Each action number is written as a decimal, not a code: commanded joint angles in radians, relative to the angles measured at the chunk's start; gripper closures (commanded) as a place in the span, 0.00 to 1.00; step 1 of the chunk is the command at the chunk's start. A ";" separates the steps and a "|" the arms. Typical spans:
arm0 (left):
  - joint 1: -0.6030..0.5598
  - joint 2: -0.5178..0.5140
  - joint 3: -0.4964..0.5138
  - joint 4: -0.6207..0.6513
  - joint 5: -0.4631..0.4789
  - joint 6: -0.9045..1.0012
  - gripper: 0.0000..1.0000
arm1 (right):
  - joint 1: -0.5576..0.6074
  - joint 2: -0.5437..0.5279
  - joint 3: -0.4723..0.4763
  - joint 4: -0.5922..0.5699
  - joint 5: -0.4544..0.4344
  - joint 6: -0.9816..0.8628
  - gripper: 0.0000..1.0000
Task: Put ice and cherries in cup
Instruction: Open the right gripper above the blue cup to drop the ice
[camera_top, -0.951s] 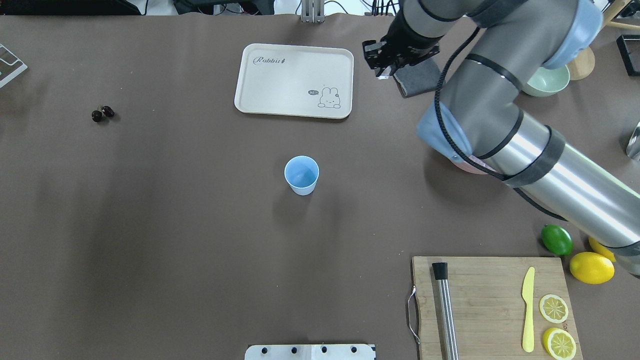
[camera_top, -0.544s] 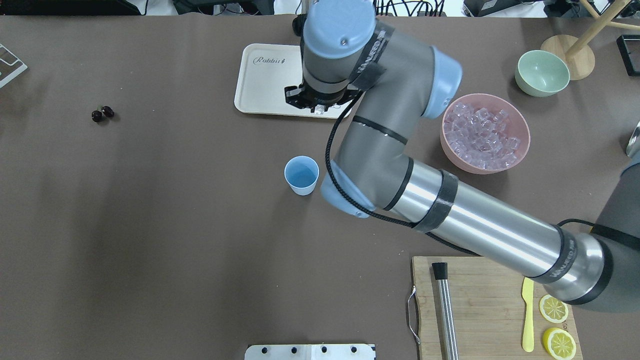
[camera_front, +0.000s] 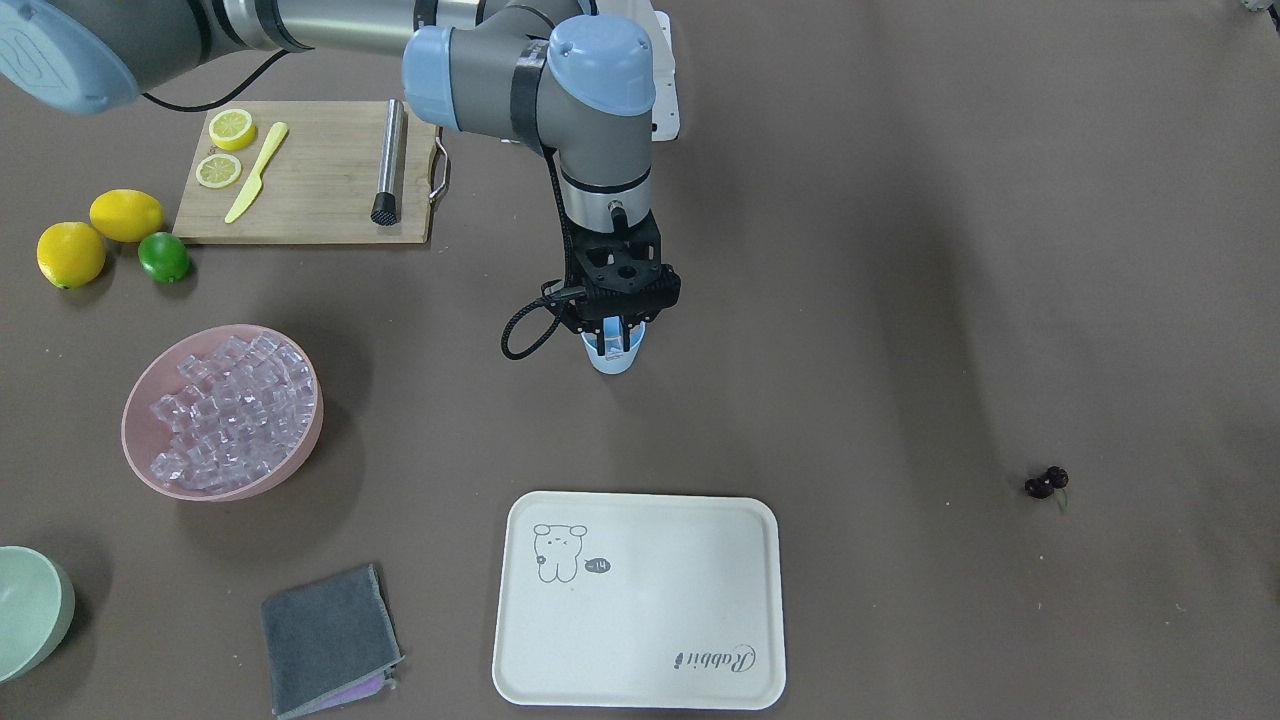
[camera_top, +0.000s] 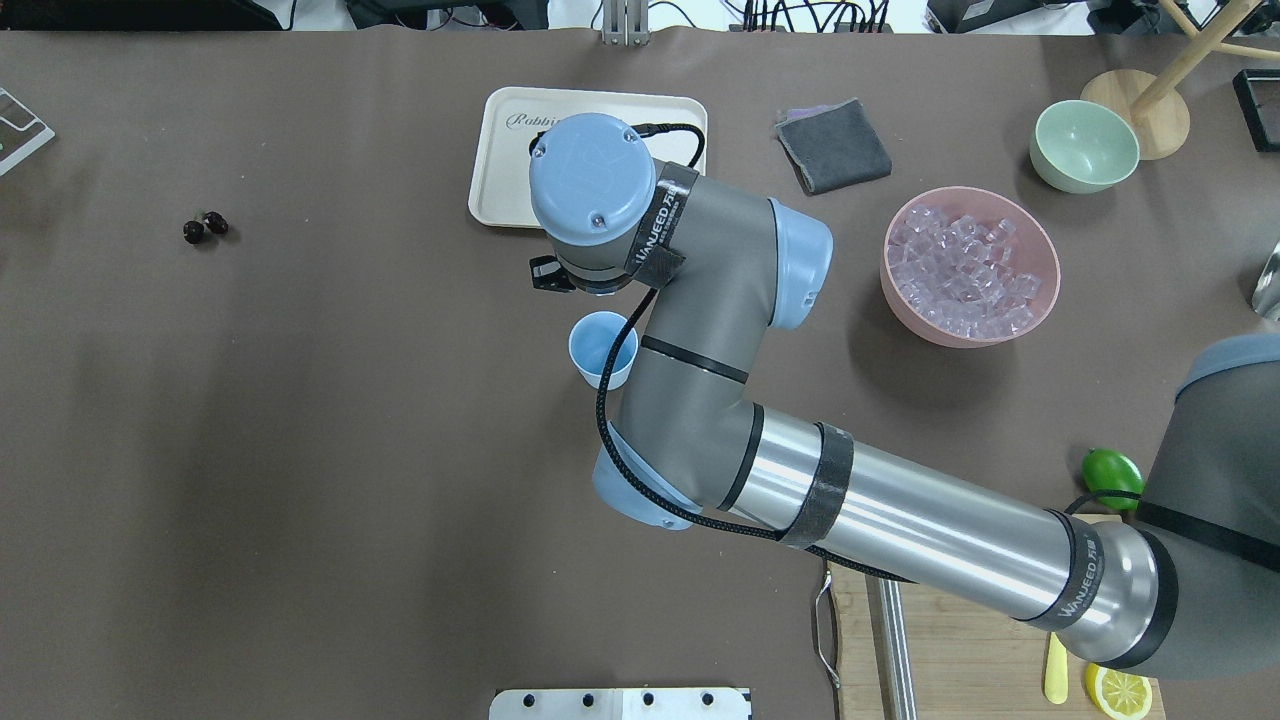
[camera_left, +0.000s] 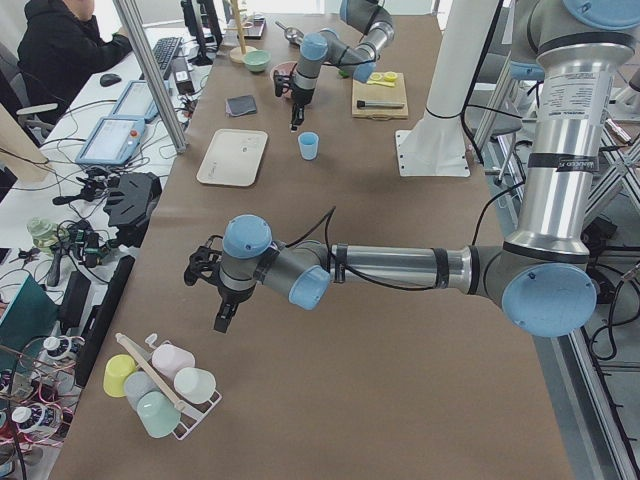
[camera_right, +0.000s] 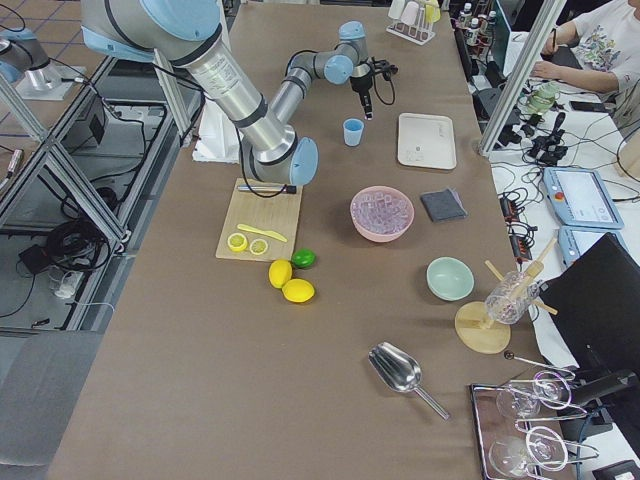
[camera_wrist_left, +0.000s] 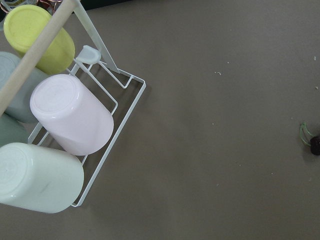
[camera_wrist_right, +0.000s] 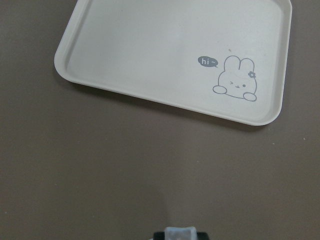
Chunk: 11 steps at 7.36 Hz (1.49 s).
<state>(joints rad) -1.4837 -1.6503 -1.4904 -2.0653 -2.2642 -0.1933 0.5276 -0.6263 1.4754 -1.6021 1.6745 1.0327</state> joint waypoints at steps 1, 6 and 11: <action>0.000 0.006 0.004 0.001 0.000 0.000 0.02 | -0.015 -0.029 0.025 -0.002 -0.010 0.001 1.00; 0.000 0.006 -0.001 0.001 0.000 -0.001 0.02 | -0.055 -0.033 0.045 -0.005 -0.032 0.001 1.00; 0.000 -0.003 0.006 0.001 0.000 -0.001 0.02 | 0.056 -0.036 0.124 -0.025 0.020 -0.031 0.01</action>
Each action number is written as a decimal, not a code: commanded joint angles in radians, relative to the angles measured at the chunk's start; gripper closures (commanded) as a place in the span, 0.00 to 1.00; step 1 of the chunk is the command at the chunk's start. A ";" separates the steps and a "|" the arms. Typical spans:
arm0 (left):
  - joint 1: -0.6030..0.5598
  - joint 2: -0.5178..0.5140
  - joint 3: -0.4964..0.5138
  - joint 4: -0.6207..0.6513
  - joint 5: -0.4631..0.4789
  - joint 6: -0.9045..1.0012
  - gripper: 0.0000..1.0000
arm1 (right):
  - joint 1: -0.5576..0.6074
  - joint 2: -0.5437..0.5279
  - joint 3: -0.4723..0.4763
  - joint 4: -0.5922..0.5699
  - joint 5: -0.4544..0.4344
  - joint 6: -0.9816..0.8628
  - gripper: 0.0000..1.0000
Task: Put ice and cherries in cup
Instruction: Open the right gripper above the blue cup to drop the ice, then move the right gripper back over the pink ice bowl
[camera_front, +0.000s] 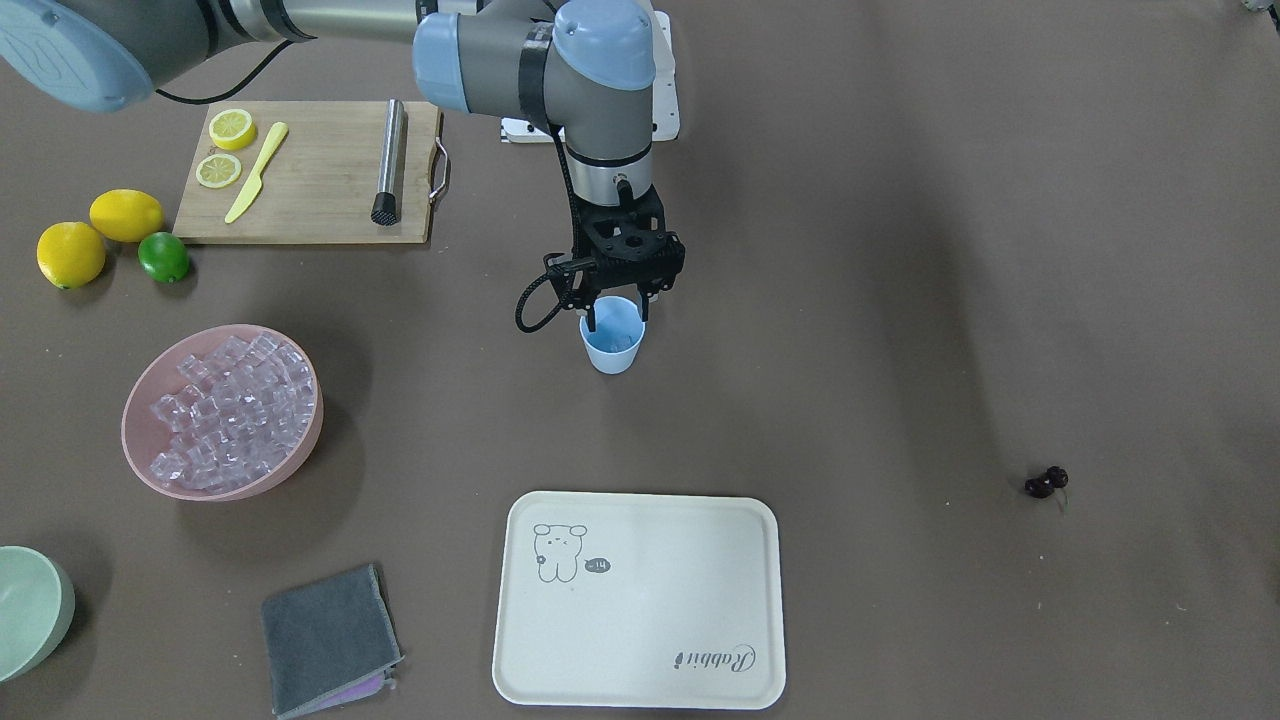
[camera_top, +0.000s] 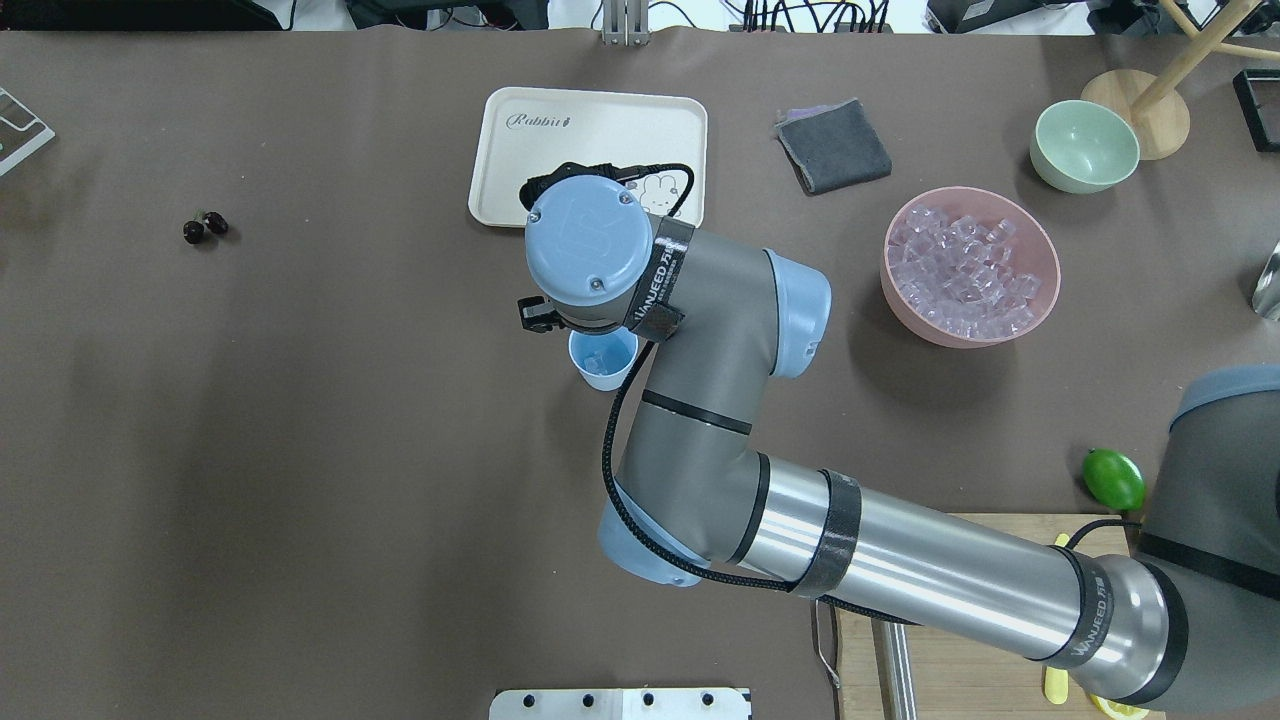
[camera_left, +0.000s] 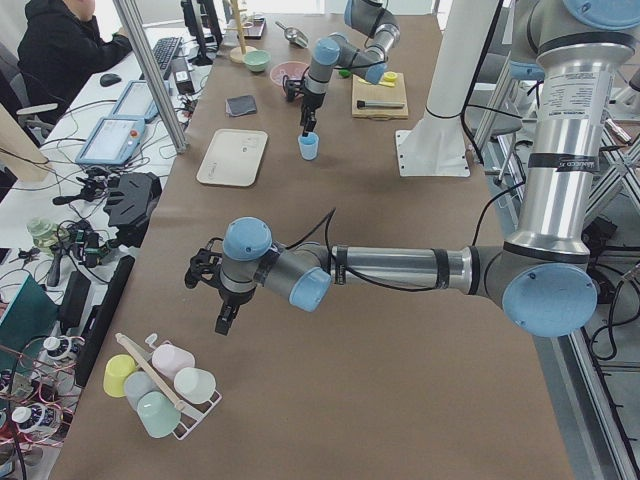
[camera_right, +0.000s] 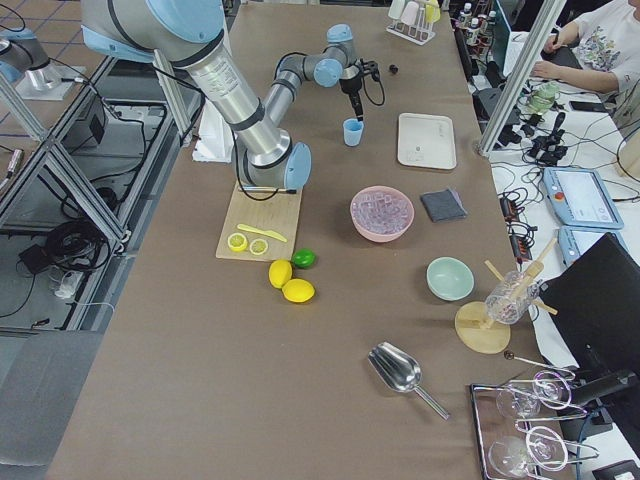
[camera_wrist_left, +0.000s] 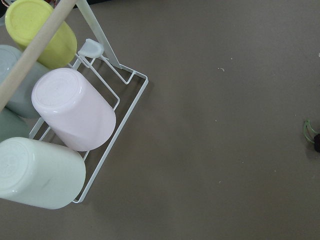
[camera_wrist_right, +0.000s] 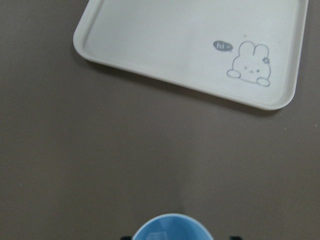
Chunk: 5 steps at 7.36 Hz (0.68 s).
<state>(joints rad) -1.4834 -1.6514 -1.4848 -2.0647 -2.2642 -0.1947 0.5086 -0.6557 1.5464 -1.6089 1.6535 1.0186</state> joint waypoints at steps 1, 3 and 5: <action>0.000 -0.004 0.001 0.000 0.000 0.001 0.02 | 0.205 -0.069 0.093 -0.026 0.183 -0.093 0.02; 0.000 -0.005 -0.003 0.000 0.000 0.000 0.02 | 0.365 -0.270 0.140 0.036 0.313 -0.428 0.05; 0.000 -0.007 0.006 -0.003 0.000 0.001 0.02 | 0.480 -0.370 0.100 0.082 0.398 -0.567 0.04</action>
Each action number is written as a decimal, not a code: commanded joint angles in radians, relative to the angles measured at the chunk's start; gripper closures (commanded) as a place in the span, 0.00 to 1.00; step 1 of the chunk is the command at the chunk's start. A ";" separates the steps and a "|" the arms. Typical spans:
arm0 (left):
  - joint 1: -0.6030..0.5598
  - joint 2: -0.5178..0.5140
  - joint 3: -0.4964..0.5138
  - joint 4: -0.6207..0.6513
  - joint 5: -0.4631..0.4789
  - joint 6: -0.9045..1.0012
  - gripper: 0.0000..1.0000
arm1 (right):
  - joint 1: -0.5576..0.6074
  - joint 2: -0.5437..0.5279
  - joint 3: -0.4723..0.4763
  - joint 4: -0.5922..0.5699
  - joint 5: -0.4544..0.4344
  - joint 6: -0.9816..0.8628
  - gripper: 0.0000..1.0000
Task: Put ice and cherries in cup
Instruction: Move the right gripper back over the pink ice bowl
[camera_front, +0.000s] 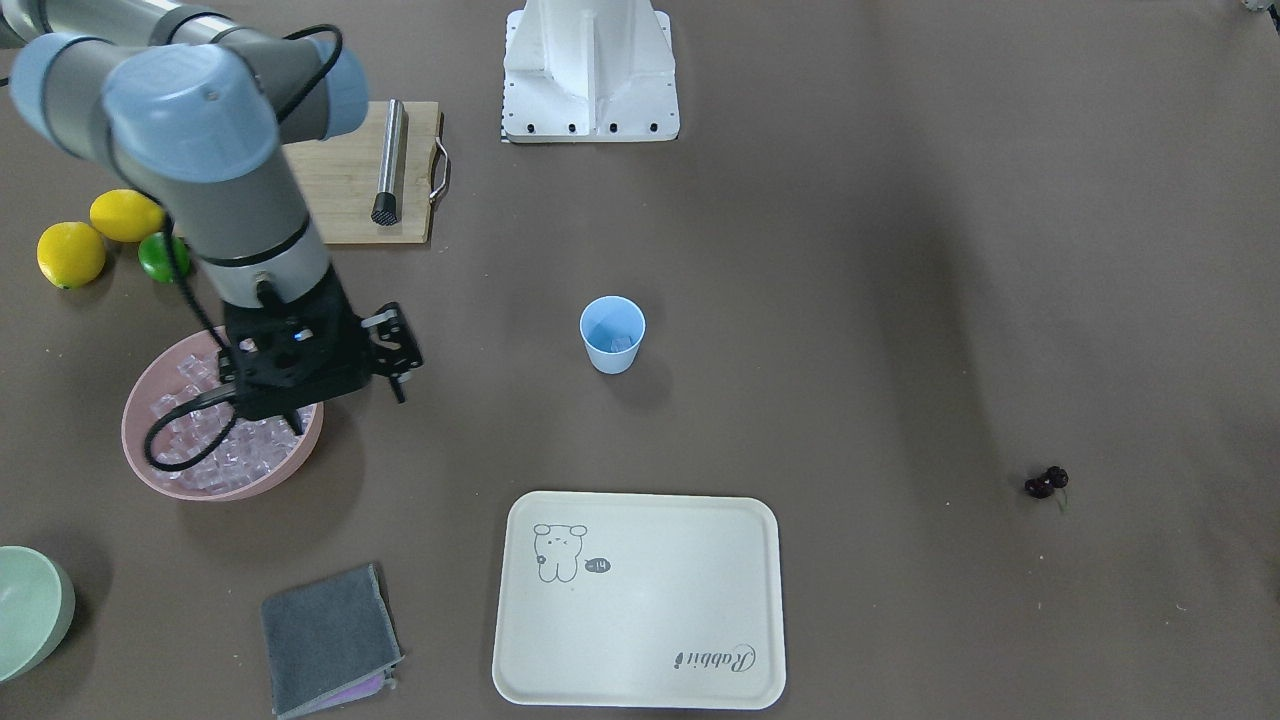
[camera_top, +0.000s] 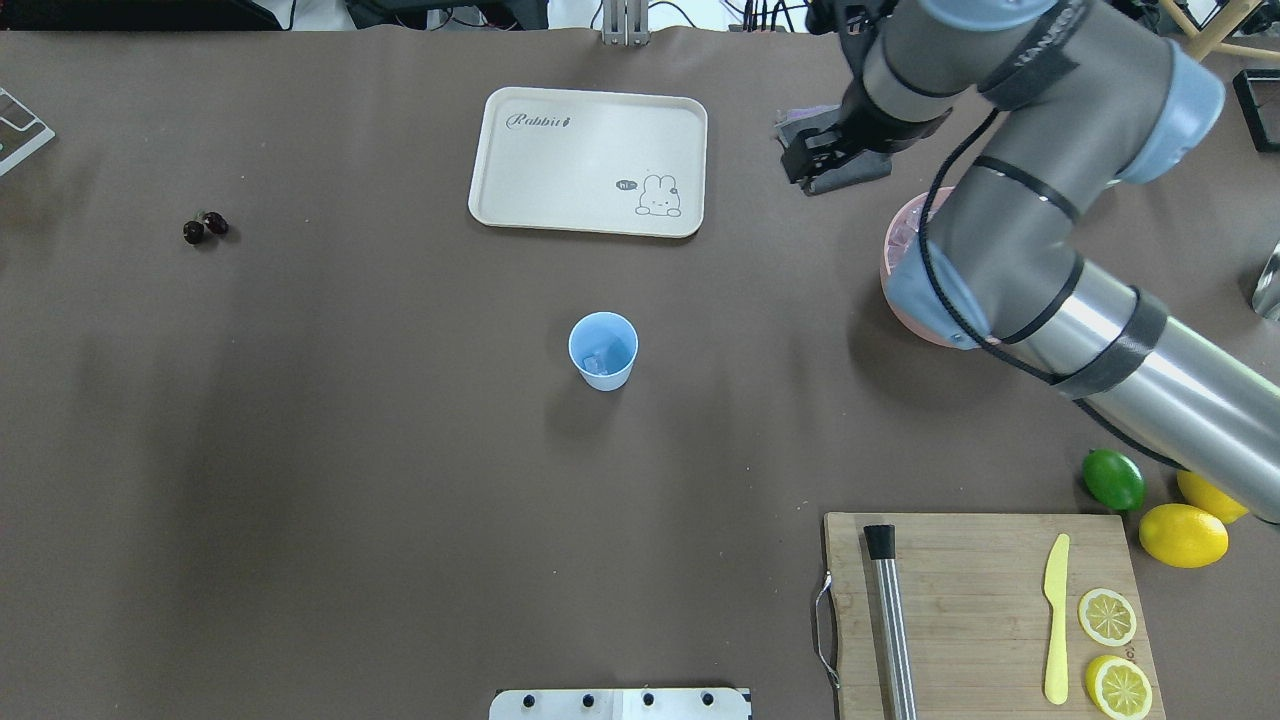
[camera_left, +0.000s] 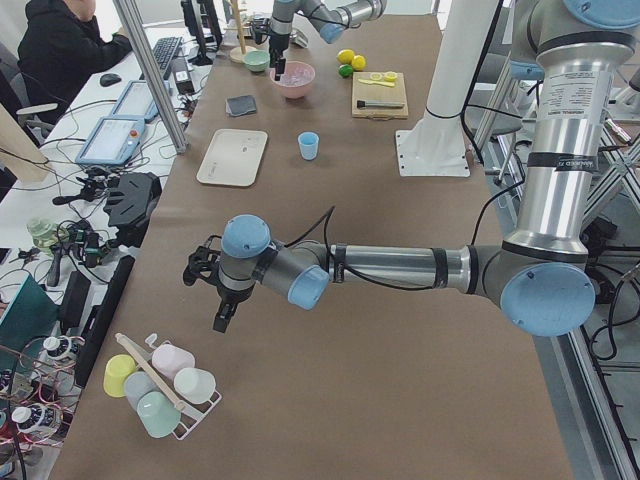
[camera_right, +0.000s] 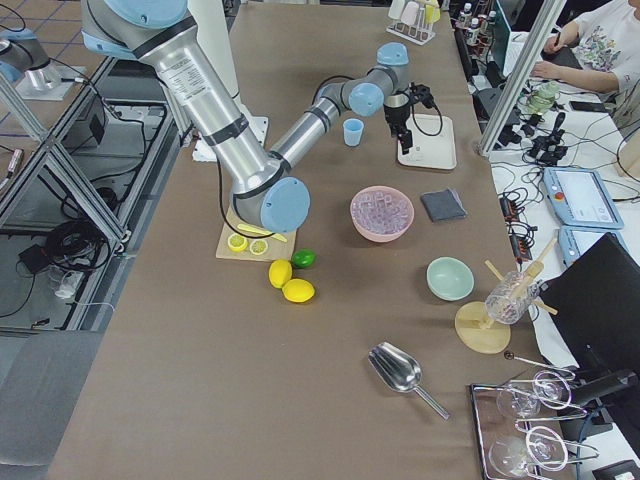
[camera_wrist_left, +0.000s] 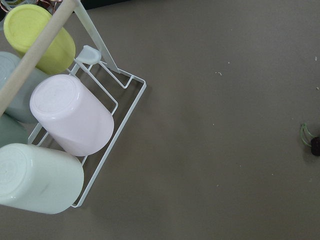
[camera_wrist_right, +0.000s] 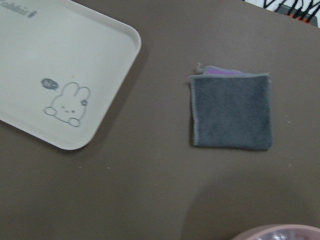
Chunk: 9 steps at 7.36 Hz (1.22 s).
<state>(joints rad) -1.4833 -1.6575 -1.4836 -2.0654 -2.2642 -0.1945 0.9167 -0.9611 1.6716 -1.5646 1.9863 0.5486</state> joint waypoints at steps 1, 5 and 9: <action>0.000 -0.001 0.006 -0.019 0.000 0.001 0.02 | 0.094 -0.092 -0.092 0.123 0.078 -0.131 0.04; 0.008 -0.001 0.003 -0.022 0.000 0.000 0.02 | 0.076 -0.105 -0.222 0.279 0.091 -0.142 0.04; 0.006 -0.001 0.005 -0.024 0.000 0.001 0.02 | 0.041 -0.157 -0.193 0.282 0.092 -0.142 0.04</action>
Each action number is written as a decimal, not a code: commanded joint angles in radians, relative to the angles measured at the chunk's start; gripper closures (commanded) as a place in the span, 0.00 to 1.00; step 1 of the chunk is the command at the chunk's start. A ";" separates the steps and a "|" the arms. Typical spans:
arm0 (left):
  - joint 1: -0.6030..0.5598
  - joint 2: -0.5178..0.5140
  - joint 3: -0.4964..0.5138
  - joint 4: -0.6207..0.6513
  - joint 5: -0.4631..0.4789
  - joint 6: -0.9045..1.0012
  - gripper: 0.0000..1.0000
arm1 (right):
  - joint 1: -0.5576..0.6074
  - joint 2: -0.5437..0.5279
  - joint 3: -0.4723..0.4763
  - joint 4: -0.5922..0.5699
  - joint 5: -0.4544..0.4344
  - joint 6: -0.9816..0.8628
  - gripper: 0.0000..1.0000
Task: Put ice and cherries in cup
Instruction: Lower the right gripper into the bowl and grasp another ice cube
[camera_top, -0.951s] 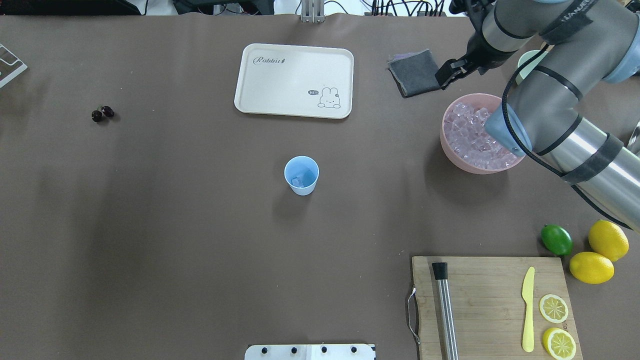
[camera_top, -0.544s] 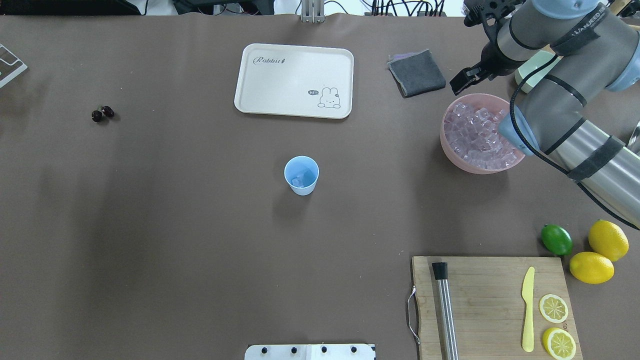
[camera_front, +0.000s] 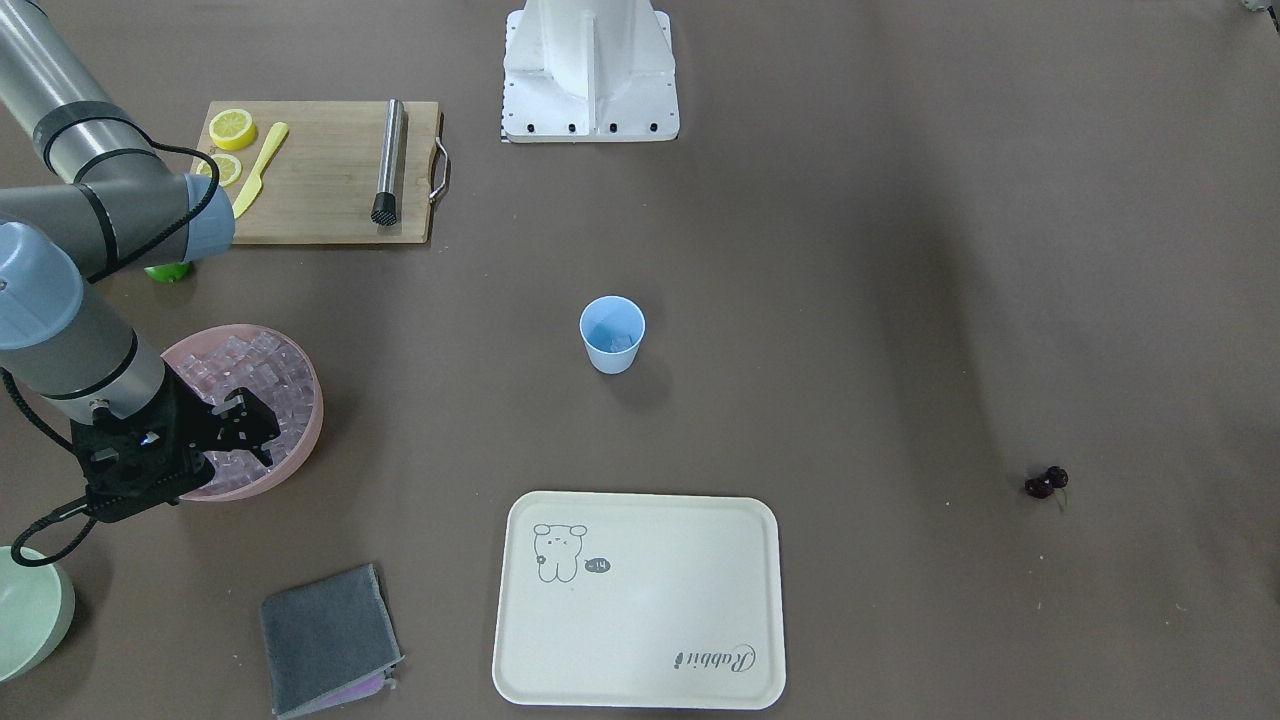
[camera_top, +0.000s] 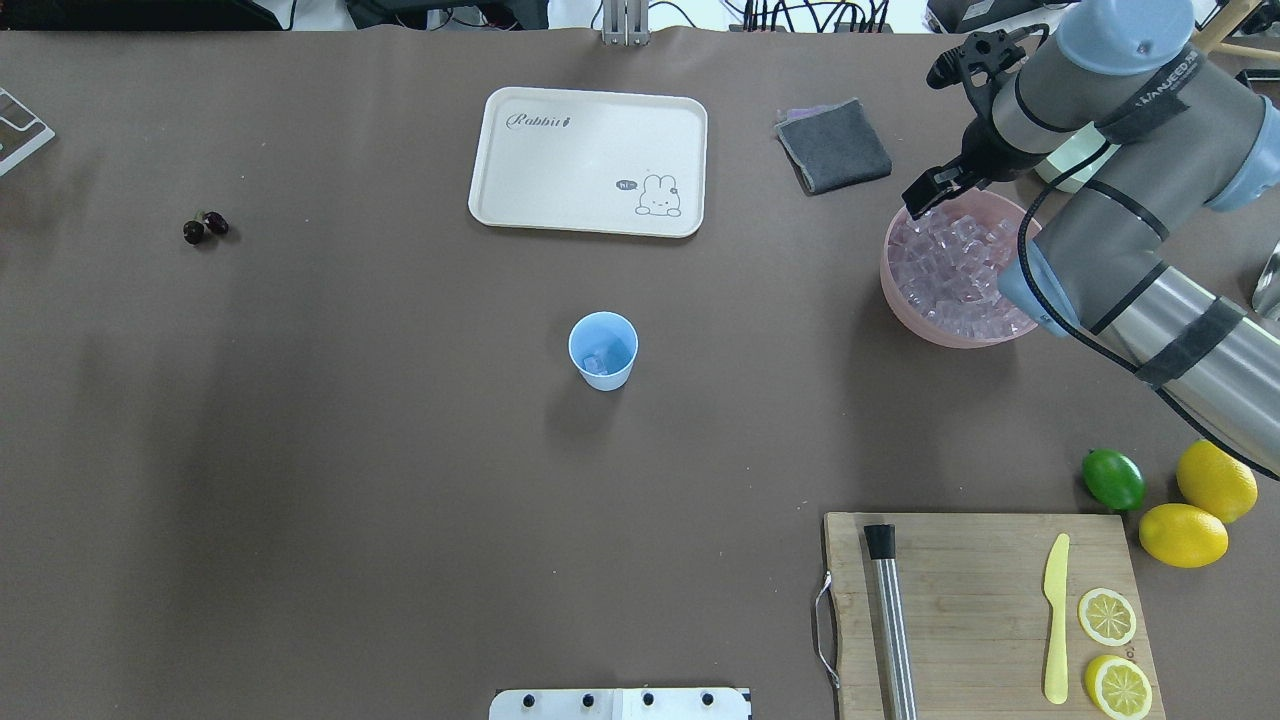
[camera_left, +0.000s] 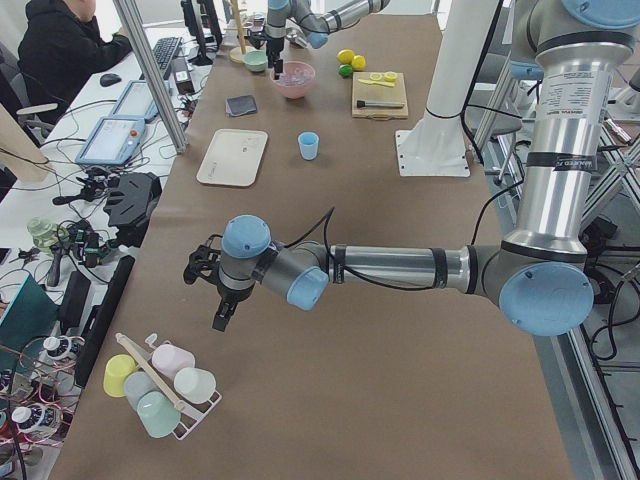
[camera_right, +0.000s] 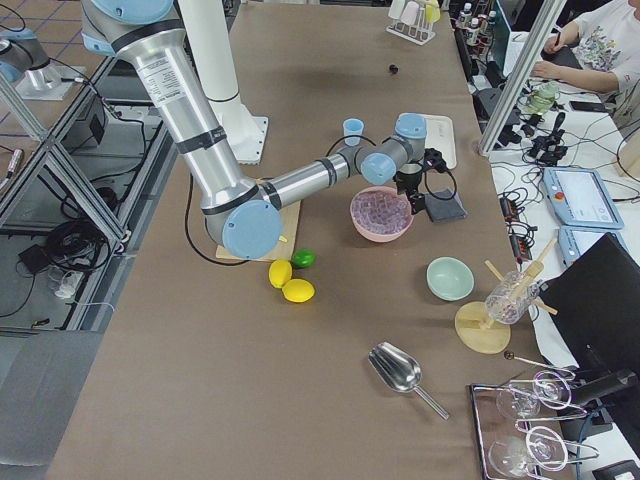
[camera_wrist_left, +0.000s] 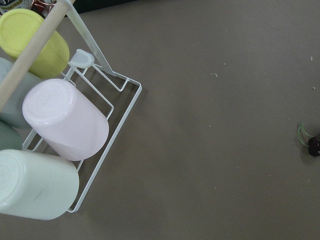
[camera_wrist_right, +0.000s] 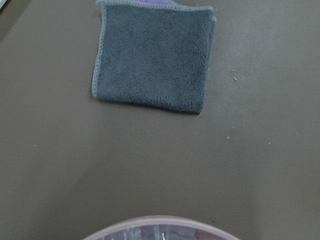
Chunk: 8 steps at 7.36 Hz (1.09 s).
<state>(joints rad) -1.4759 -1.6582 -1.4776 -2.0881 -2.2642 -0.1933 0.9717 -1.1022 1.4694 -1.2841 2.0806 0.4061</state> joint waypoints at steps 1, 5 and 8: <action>-0.001 0.000 0.000 -0.001 0.000 0.000 0.02 | -0.027 -0.019 0.025 0.000 -0.005 0.002 0.04; -0.001 0.000 -0.001 -0.001 0.000 0.000 0.02 | -0.053 -0.073 0.069 0.003 -0.014 0.016 0.06; 0.000 0.002 0.006 -0.015 0.000 0.000 0.02 | -0.088 -0.061 0.055 0.002 -0.062 0.011 0.13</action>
<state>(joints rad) -1.4759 -1.6574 -1.4760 -2.0979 -2.2642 -0.1933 0.8924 -1.1665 1.5289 -1.2823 2.0330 0.4202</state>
